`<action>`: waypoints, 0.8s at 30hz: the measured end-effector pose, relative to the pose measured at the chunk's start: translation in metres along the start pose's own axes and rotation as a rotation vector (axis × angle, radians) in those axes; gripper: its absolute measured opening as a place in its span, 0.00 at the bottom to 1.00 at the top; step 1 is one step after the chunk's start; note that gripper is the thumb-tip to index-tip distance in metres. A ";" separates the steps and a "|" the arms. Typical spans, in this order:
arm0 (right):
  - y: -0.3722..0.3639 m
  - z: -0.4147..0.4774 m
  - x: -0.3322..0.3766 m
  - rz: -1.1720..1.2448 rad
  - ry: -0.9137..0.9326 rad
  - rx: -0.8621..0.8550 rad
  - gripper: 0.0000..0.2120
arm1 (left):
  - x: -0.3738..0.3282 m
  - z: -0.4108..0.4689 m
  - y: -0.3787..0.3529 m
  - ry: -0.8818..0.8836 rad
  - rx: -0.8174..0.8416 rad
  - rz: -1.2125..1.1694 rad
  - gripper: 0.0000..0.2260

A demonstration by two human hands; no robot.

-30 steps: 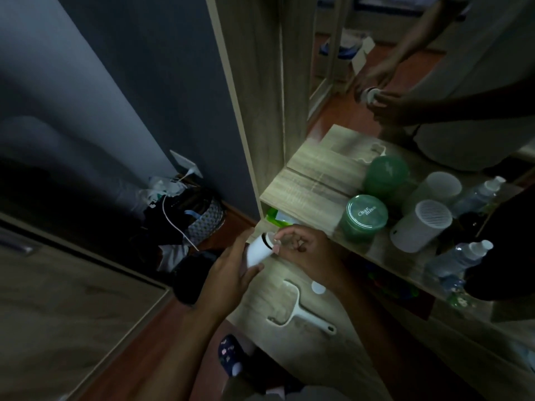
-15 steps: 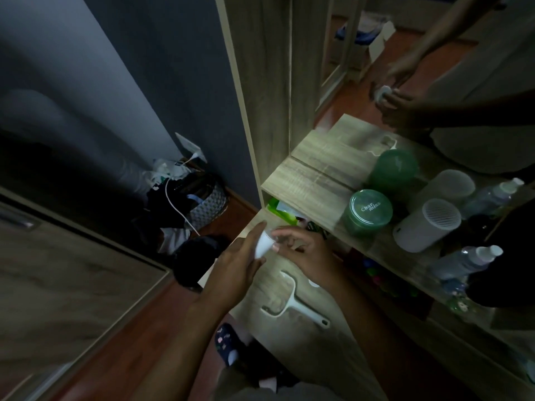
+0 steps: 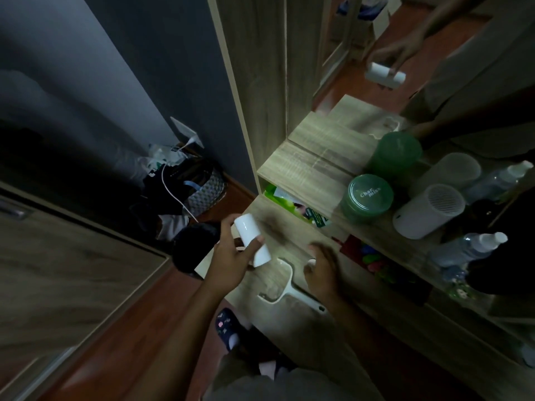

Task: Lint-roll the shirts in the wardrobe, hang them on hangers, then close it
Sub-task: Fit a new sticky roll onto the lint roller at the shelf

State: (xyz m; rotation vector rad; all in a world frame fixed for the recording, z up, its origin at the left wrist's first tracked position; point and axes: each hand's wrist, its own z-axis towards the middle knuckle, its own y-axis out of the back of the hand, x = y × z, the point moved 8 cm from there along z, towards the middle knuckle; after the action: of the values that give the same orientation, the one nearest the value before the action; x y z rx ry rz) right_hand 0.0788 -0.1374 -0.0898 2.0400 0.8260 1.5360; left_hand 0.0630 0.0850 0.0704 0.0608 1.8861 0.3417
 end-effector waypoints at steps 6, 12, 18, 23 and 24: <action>-0.022 0.004 -0.027 -0.239 -0.040 0.004 0.25 | 0.027 -0.004 0.004 0.310 -0.120 -0.362 0.26; -0.029 0.015 -0.034 -0.505 0.023 0.051 0.19 | 0.046 -0.008 0.002 0.449 -0.148 -0.511 0.21; -0.009 0.015 -0.024 -0.291 -0.006 0.079 0.07 | 0.053 -0.016 -0.008 0.575 -0.106 -0.733 0.15; 0.031 0.005 0.048 0.509 -0.061 0.049 0.06 | 0.056 -0.017 -0.011 0.603 -0.126 -0.814 0.13; 0.040 0.003 0.064 0.599 -0.048 0.053 0.05 | 0.057 -0.017 -0.011 0.602 -0.125 -0.817 0.13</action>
State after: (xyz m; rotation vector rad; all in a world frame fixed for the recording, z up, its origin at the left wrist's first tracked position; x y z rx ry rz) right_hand 0.1023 -0.1217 -0.0198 2.4959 0.2357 1.7583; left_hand 0.0296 0.0826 0.0205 -0.9643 2.2753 -0.1090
